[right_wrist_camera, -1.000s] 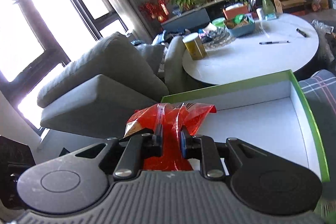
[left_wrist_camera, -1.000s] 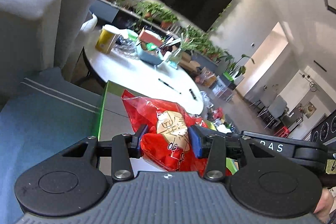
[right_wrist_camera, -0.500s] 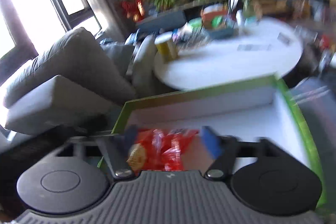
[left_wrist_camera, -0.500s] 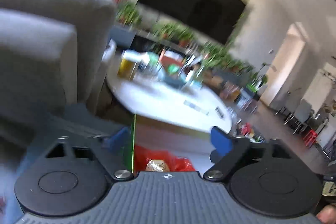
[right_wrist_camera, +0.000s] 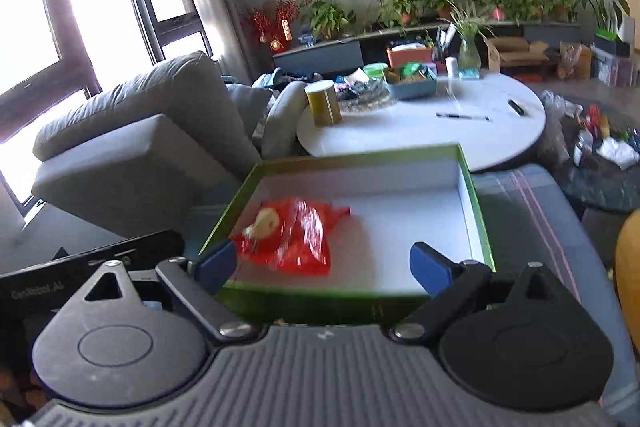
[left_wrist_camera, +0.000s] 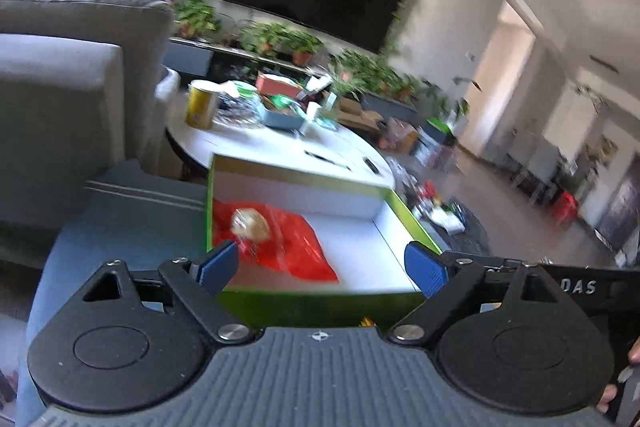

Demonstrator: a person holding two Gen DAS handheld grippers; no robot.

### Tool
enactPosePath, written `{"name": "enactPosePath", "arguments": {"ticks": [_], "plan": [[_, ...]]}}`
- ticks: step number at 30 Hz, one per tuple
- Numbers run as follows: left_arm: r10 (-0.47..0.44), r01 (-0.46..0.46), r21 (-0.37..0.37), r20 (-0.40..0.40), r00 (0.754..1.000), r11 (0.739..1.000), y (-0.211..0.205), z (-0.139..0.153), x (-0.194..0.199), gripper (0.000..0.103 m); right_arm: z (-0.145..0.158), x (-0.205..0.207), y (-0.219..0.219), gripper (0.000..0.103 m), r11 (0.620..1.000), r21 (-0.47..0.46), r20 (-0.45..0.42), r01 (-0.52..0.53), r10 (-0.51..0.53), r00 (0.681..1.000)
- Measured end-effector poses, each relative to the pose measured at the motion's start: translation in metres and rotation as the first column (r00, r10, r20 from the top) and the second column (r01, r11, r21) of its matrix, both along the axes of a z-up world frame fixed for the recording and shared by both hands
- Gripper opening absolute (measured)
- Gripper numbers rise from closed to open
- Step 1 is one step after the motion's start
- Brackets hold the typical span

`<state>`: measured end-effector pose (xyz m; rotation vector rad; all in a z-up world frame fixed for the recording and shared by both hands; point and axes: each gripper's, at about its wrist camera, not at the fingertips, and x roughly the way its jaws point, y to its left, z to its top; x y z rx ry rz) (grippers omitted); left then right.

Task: Organize snacks
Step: 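Grasp the cracker bag with the left gripper while the right grasps the crayfish chip bag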

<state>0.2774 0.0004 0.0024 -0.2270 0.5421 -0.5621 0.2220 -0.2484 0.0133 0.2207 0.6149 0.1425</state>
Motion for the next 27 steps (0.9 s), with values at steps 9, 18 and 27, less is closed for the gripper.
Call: {"name": "enactPosePath", "arguments": {"ticks": [9, 18, 27], "plan": [[-0.121, 0.128, 0.039, -0.148, 0.982, 0.991, -0.027, -0.034, -0.006, 0.089, -0.028, -0.042, 0.012, 0.103, 0.997, -0.031, -0.069, -0.071, 0.069, 0.995], [-0.192, 0.204, 0.027, -0.243, 0.951, 0.979, -0.037, -0.052, -0.025, 0.039, -0.081, -0.060, 0.074, 0.103, 0.947, -0.302, -0.023, -0.112, 0.110, 0.994], [-0.196, 0.195, -0.021, -0.122, 0.973, 0.981, -0.022, -0.008, -0.058, 0.037, -0.049, -0.082, 0.074, 0.099, 0.936, -0.339, 0.085, -0.094, 0.130, 0.988]]}}
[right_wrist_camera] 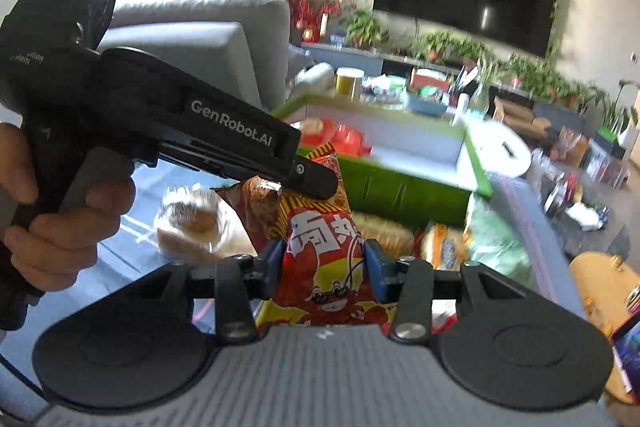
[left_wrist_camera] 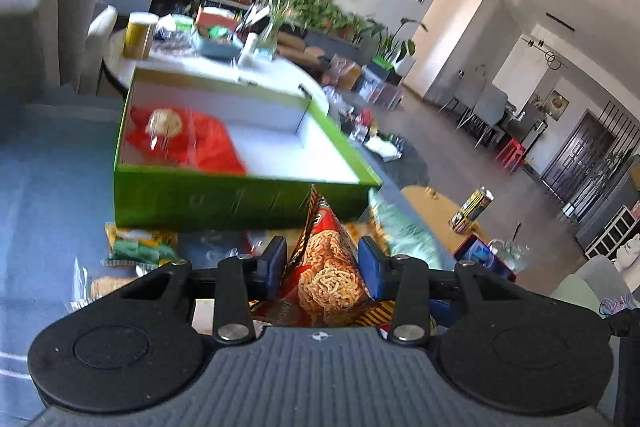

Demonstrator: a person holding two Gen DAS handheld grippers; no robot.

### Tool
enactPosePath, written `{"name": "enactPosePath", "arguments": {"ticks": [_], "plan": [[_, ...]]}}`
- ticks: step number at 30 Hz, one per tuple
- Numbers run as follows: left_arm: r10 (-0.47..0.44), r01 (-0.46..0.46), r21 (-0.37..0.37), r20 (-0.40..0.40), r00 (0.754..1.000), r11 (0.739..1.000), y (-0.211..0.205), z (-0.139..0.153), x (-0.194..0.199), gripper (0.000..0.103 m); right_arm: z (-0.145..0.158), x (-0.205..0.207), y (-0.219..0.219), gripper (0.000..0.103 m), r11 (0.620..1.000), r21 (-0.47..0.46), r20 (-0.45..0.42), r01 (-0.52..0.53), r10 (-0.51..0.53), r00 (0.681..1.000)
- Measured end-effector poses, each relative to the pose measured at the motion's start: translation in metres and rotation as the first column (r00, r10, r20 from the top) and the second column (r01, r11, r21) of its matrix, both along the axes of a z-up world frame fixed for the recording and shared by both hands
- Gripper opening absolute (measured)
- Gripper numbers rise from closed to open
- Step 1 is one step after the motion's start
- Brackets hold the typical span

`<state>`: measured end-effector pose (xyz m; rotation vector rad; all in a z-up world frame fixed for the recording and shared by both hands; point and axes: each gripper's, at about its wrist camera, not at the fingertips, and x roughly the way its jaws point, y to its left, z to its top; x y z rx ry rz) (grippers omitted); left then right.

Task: Organize snacks
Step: 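Grasp the cracker bag with the left gripper while the right grasps the crayfish chip bag, then lower both held bags into the green box and open both grippers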

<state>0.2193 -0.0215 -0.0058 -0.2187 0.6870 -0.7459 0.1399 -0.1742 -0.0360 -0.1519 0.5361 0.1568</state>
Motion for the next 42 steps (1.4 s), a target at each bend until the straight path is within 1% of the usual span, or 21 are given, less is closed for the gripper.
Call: {"name": "enactPosePath", "arguments": {"ticks": [1, 3, 6, 8, 11, 16, 23, 29, 42], "plan": [[-0.001, 0.001, 0.002, 0.019, 1.000, 1.000, -0.002, 0.006, -0.002, 0.037, 0.002, -0.006, 0.000, 0.099, 1.000, -0.004, 0.015, 0.001, -0.001, 1.000], [0.002, -0.002, 0.002, 0.044, 0.999, 1.000, -0.008, 0.017, -0.002, 0.038, 0.009, -0.006, -0.002, 0.099, 1.000, -0.003, 0.040, 0.003, -0.003, 0.999], [0.018, -0.018, -0.001, 0.047, 0.999, 1.000, -0.013, 0.031, -0.001, 0.038, 0.016, -0.006, -0.006, 0.099, 1.000, 0.009, 0.063, 0.009, -0.010, 0.998], [0.016, -0.016, 0.006, 0.065, 0.998, 1.000, -0.017, 0.039, 0.001, 0.038, 0.021, -0.003, -0.009, 0.099, 1.000, 0.017, 0.076, 0.015, -0.016, 0.997], [0.010, -0.011, 0.016, 0.088, 0.996, 1.000, -0.022, 0.049, 0.004, 0.042, 0.028, 0.000, -0.014, 0.099, 0.999, 0.029, 0.095, 0.019, -0.021, 0.995], [0.010, -0.014, 0.025, 0.129, 0.992, 1.000, -0.030, 0.059, 0.009, 0.042, 0.036, 0.010, -0.020, 0.099, 0.999, 0.035, 0.125, 0.031, -0.035, 0.992], [0.018, -0.021, 0.022, 0.139, 0.990, 1.000, -0.036, 0.063, 0.025, 0.042, 0.037, 0.018, -0.027, 0.099, 0.998, 0.054, 0.135, 0.032, -0.039, 0.990], [0.027, -0.029, 0.014, 0.126, 0.992, 0.999, -0.039, 0.061, 0.045, 0.042, 0.037, 0.026, -0.025, 0.099, 0.998, 0.048, 0.135, 0.027, -0.033, 0.990], [0.022, -0.027, 0.040, 0.114, 0.993, 0.999, -0.055, 0.054, 0.096, 0.044, 0.030, 0.058, -0.030, 0.099, 0.997, 0.069, 0.112, 0.038, -0.046, 0.993]]}}
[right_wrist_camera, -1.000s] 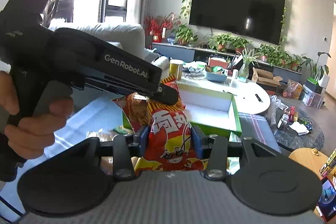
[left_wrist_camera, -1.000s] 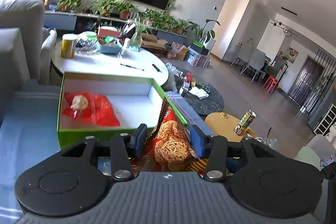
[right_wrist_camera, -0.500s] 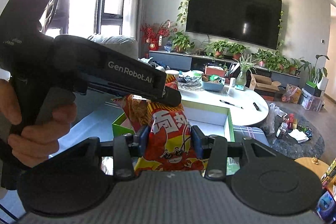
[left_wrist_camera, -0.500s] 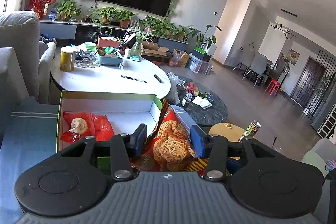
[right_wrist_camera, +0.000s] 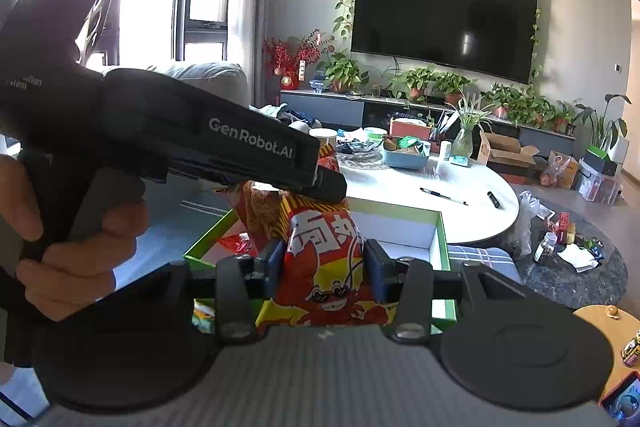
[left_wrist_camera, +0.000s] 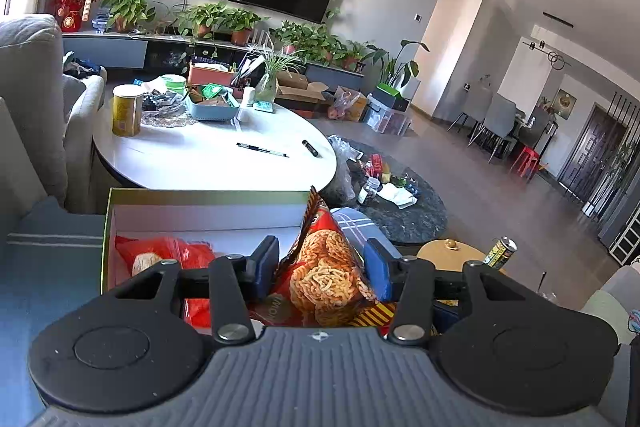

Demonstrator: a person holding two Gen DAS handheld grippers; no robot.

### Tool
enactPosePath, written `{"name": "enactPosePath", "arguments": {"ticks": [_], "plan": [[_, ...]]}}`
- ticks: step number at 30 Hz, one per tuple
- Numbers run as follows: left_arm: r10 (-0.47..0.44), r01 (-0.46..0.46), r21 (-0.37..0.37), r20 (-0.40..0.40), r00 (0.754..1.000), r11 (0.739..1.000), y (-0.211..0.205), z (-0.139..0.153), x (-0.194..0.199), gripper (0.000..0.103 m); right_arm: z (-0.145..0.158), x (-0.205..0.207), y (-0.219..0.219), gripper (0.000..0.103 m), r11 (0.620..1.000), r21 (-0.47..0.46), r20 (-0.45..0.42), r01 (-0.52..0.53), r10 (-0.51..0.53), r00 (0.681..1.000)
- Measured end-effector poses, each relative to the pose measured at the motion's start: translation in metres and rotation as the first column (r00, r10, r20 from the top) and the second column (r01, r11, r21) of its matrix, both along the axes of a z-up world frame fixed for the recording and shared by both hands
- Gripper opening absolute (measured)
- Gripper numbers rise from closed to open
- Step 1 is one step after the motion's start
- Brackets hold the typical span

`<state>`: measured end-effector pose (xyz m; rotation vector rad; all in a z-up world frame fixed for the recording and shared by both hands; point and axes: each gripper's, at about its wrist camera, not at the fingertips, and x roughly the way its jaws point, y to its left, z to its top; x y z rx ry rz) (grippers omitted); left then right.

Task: Organize snacks
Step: 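Lower both held bags into the green box and open both grippers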

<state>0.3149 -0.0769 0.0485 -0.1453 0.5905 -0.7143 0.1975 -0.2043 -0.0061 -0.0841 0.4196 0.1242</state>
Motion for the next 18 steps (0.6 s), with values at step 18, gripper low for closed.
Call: {"name": "enactPosePath", "arguments": {"ticks": [18], "plan": [[-0.009, 0.009, 0.064, -0.006, 1.000, 0.998, -0.027, -0.017, 0.069, 0.047, -0.008, 0.049, -0.009, 0.099, 0.999, 0.050, -0.045, 0.022, -0.019, 0.999]]}}
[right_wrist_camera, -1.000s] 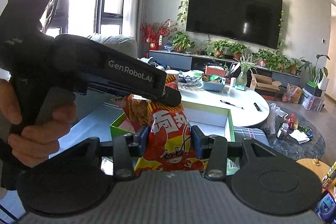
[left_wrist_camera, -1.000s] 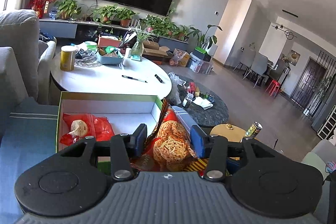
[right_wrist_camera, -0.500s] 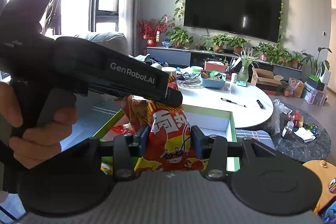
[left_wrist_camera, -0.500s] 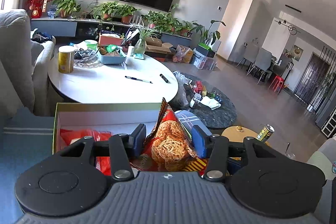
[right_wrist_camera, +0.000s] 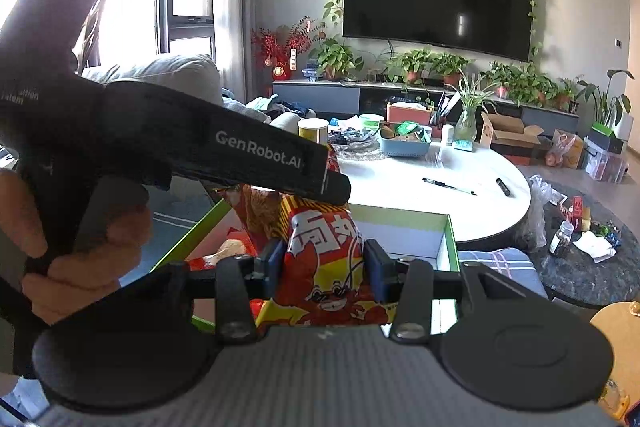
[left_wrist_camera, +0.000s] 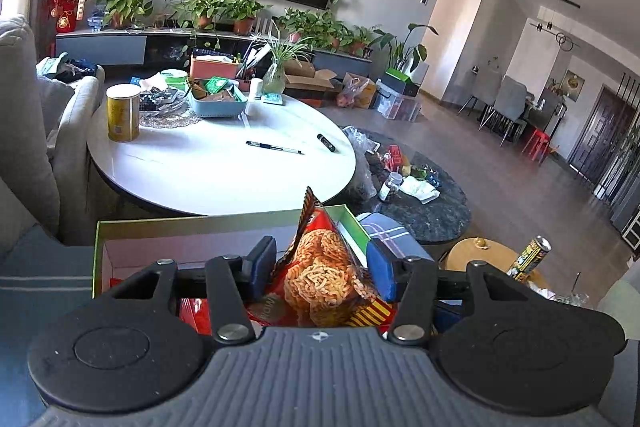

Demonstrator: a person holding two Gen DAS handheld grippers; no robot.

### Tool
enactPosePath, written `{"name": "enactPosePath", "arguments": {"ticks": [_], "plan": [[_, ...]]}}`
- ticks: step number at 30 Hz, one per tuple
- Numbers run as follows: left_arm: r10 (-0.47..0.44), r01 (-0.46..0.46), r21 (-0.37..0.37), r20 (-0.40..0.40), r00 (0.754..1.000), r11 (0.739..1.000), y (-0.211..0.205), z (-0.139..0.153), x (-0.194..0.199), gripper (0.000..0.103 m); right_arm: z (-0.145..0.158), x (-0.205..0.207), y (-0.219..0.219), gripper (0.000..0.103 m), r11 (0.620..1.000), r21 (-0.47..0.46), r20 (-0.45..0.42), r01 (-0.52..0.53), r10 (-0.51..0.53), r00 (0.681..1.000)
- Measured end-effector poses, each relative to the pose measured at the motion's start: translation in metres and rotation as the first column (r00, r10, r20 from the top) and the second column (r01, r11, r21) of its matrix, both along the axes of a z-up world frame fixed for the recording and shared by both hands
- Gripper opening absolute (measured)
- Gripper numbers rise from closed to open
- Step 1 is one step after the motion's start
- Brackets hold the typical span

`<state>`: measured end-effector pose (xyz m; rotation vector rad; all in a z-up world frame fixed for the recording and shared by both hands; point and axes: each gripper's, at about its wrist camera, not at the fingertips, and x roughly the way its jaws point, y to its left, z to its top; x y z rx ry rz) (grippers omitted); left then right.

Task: Organize snacks
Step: 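Lower both held bags into the green box and open both grippers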

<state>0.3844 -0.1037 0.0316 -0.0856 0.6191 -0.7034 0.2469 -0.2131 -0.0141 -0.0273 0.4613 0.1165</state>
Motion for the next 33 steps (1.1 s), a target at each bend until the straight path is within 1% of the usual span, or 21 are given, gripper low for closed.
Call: {"name": "enactPosePath", "arguments": {"ticks": [3, 6, 9, 14, 18, 19, 20, 21, 23, 24, 25, 28, 31, 33], "plan": [[-0.009, 0.009, 0.023, 0.010, 1.000, 1.000, -0.007, -0.005, 0.009, 0.047, -0.003, 0.005, -0.002, 0.099, 1.000, 0.019, -0.010, 0.011, -0.011, 1.000], [-0.007, 0.007, 0.032, -0.002, 1.000, 0.999, -0.011, -0.009, 0.022, 0.048, -0.004, 0.013, -0.003, 0.099, 0.999, 0.036, -0.027, 0.027, -0.026, 0.999], [0.002, -0.001, 0.020, -0.014, 1.000, 1.000, -0.012, -0.012, 0.031, 0.048, -0.005, 0.020, -0.002, 0.099, 0.998, 0.045, -0.041, 0.036, -0.034, 0.999], [0.006, -0.006, 0.000, -0.026, 1.000, 1.000, -0.009, -0.013, 0.041, 0.048, -0.004, 0.025, 0.002, 0.099, 0.997, 0.056, -0.036, 0.049, -0.047, 0.998], [0.012, -0.012, -0.011, -0.033, 0.999, 1.000, -0.010, -0.014, 0.048, 0.052, -0.004, 0.025, 0.007, 0.099, 0.998, 0.039, -0.027, 0.059, -0.058, 0.998], [0.017, -0.017, -0.009, -0.030, 0.999, 1.000, -0.012, -0.014, 0.051, 0.053, -0.004, 0.026, 0.009, 0.099, 0.998, 0.036, -0.026, 0.061, -0.060, 0.998], [0.036, -0.036, 0.005, -0.021, 0.999, 0.999, -0.014, -0.015, 0.052, 0.056, -0.004, 0.027, 0.010, 0.099, 0.997, 0.033, -0.025, 0.066, -0.065, 0.998], [0.070, -0.069, 0.030, -0.008, 0.998, 0.997, -0.017, -0.016, 0.051, 0.064, -0.004, 0.029, 0.011, 0.099, 0.996, 0.029, -0.028, 0.080, -0.079, 0.996], [0.132, -0.134, 0.084, 0.037, 0.991, 0.987, -0.020, -0.017, 0.047, 0.072, -0.006, 0.034, 0.013, 0.101, 0.987, 0.000, -0.031, 0.162, -0.162, 0.986], [0.139, -0.144, 0.103, 0.058, 0.989, 0.984, -0.020, -0.016, 0.043, 0.072, -0.005, 0.033, 0.014, 0.102, 0.978, -0.022, -0.018, 0.206, -0.207, 0.978], [0.135, -0.142, 0.116, 0.069, 0.989, 0.983, -0.019, -0.015, 0.041, 0.072, -0.003, 0.029, 0.014, 0.103, 0.973, -0.041, -0.003, 0.229, -0.229, 0.973], [0.141, -0.149, 0.116, 0.075, 0.987, 0.982, -0.008, -0.007, 0.031, 0.073, 0.007, 0.011, 0.012, 0.103, 0.975, -0.063, 0.057, 0.211, -0.208, 0.976], [0.150, -0.159, 0.104, 0.084, 0.985, 0.982, 0.006, 0.005, 0.019, 0.074, 0.014, -0.003, 0.011, 0.103, 0.970, -0.102, 0.066, 0.219, -0.213, 0.975], [0.162, -0.171, 0.092, 0.096, 0.982, 0.981, 0.014, 0.014, 0.008, 0.075, 0.019, -0.013, 0.010, 0.103, 0.971, -0.105, 0.068, 0.217, -0.211, 0.975]]}}
